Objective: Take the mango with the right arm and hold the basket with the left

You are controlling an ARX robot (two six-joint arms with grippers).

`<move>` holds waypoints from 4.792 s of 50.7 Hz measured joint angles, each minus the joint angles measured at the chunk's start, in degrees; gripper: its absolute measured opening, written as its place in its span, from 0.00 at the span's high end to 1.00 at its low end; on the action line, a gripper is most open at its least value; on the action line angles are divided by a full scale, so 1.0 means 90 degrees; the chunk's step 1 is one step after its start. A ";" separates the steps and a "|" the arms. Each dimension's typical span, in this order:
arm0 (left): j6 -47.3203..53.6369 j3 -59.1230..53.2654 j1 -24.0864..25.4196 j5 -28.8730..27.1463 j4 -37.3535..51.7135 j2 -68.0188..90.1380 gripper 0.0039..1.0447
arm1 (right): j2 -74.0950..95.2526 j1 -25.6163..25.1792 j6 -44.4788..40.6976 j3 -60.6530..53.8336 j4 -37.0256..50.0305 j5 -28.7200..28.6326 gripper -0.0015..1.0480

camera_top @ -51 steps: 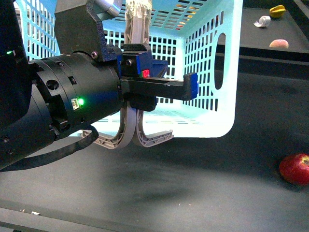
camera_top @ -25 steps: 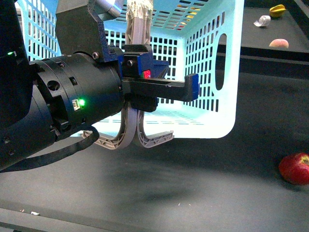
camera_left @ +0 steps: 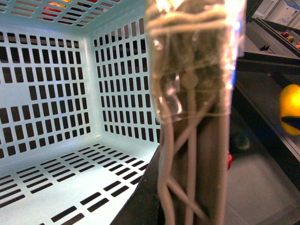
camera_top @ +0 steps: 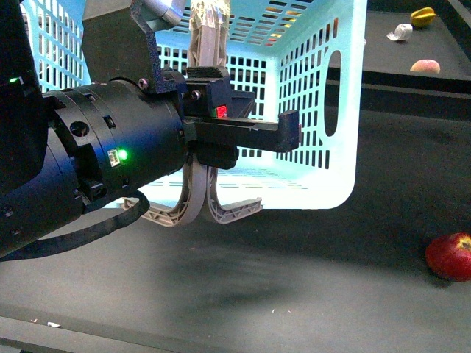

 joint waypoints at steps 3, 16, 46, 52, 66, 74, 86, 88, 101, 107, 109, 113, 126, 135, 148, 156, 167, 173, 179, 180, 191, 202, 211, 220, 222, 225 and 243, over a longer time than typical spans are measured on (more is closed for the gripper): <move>0.0000 0.0000 -0.0002 0.0012 0.0000 0.0000 0.95 | -0.0716 0.0168 0.0350 -0.0423 0.0002 -0.0187 0.39; 0.0000 0.0000 -0.0002 0.0002 0.0000 0.0000 0.95 | -0.3456 0.1540 0.2331 -0.1967 0.0401 -0.0124 0.39; 0.0000 0.0000 0.0000 0.0007 0.0000 0.0000 0.95 | -0.3689 0.5102 0.5175 -0.1824 0.1229 0.2113 0.39; 0.0000 0.0000 0.0000 0.0007 0.0000 0.0000 0.95 | -0.3395 0.5387 0.5430 -0.1562 0.1287 0.2280 0.39; 0.0000 0.0000 0.0000 0.0005 0.0000 0.0000 0.95 | -0.2560 0.6062 0.5765 -0.0797 0.1375 0.2691 0.39; 0.0000 0.0000 0.0000 0.0010 0.0000 0.0000 0.95 | -0.2195 0.6251 0.5865 -0.0500 0.1409 0.2926 0.39; 0.0000 0.0002 0.0000 0.0007 0.0000 0.0000 0.95 | -0.1496 0.6455 0.5994 -0.0087 0.1479 0.3303 0.39; 0.0000 0.0000 0.0000 0.0007 0.0000 0.0000 0.95 | -0.1418 0.6470 0.6023 -0.0044 0.1484 0.3351 0.39; 0.0000 0.0000 0.0000 0.0005 0.0000 0.0000 0.95 | -0.0855 0.6603 0.6203 0.0277 0.1610 0.3565 0.39; 0.0000 0.0000 0.0000 0.0007 0.0000 0.0000 0.95 | -0.0709 0.6657 0.6251 0.0347 0.1732 0.3582 0.30; 0.0000 0.0002 0.0000 0.0007 0.0000 0.0000 0.95 | -0.0690 0.6674 0.6256 0.0362 0.1770 0.3568 0.25; 0.0000 0.0000 0.0000 0.0007 0.0000 0.0000 0.95 | -0.0687 0.6703 0.6290 0.0374 0.1872 0.3570 0.15; -0.0046 -0.0032 -0.0012 0.0010 -0.0002 0.0015 0.95 | -0.1190 0.6591 0.6421 0.0092 0.2200 0.3636 0.08; -0.0017 -0.0032 0.0000 -0.0010 0.0000 0.0015 0.95 | -0.2169 0.6234 0.6438 -0.0476 0.2256 0.3660 0.08; -0.0019 -0.0032 -0.0002 -0.0002 0.0000 0.0015 0.95 | -0.4197 0.5457 0.6470 -0.1904 0.2081 0.3538 0.08; -0.0029 -0.0032 -0.0002 0.0036 0.0000 0.0015 0.95 | -0.5875 0.4911 0.6477 -0.3024 0.1540 0.3439 0.08; -0.0027 -0.0032 -0.0002 0.0010 0.0000 0.0015 0.95 | -0.7803 0.4481 0.6479 -0.4065 0.0474 0.3674 0.08; -0.0022 -0.0032 -0.0002 0.0005 0.0000 0.0015 0.95 | -0.8585 0.4459 0.6424 -0.4354 -0.0245 0.4019 0.08; -0.0027 -0.0032 -0.0002 0.0005 0.0000 0.0015 0.95 | -0.9010 0.4456 0.6426 -0.4454 -0.0653 0.4097 0.08; -0.0029 -0.0032 0.0000 0.0007 0.0000 0.0015 0.95 | -0.9029 0.4456 0.6428 -0.4454 -0.0653 0.4097 0.08; -0.0027 -0.0032 -0.0002 0.0017 0.0000 0.0015 0.95 | -0.9005 0.4228 0.5853 -0.4750 0.0277 0.3575 0.17; -0.0024 -0.0032 -0.0002 0.0007 0.0000 0.0015 0.95 | -0.9532 0.4090 0.4388 -0.5119 0.0777 0.3429 0.49; -0.0024 -0.0032 -0.0002 0.0010 0.0000 0.0015 0.95 | -0.9950 0.4082 0.4146 -0.5391 0.0680 0.3415 0.80; -0.0017 -0.0032 -0.0002 0.0012 0.0000 0.0015 0.95 | -1.0348 0.4082 0.4085 -0.5442 0.0325 0.3412 0.98; -0.0017 -0.0032 -0.0002 0.0012 0.0000 0.0015 0.95 | -1.0445 0.4082 0.4080 -0.5442 0.0238 0.3412 0.98; -0.0029 -0.0032 -0.0002 0.0012 0.0000 0.0015 0.95 | -1.0588 0.4082 0.4078 -0.5442 0.0104 0.3412 0.98; -0.0022 -0.0032 -0.0002 0.0007 0.0000 0.0015 0.95 | -1.1380 0.4082 0.4078 -0.5442 -0.0675 0.3407 0.98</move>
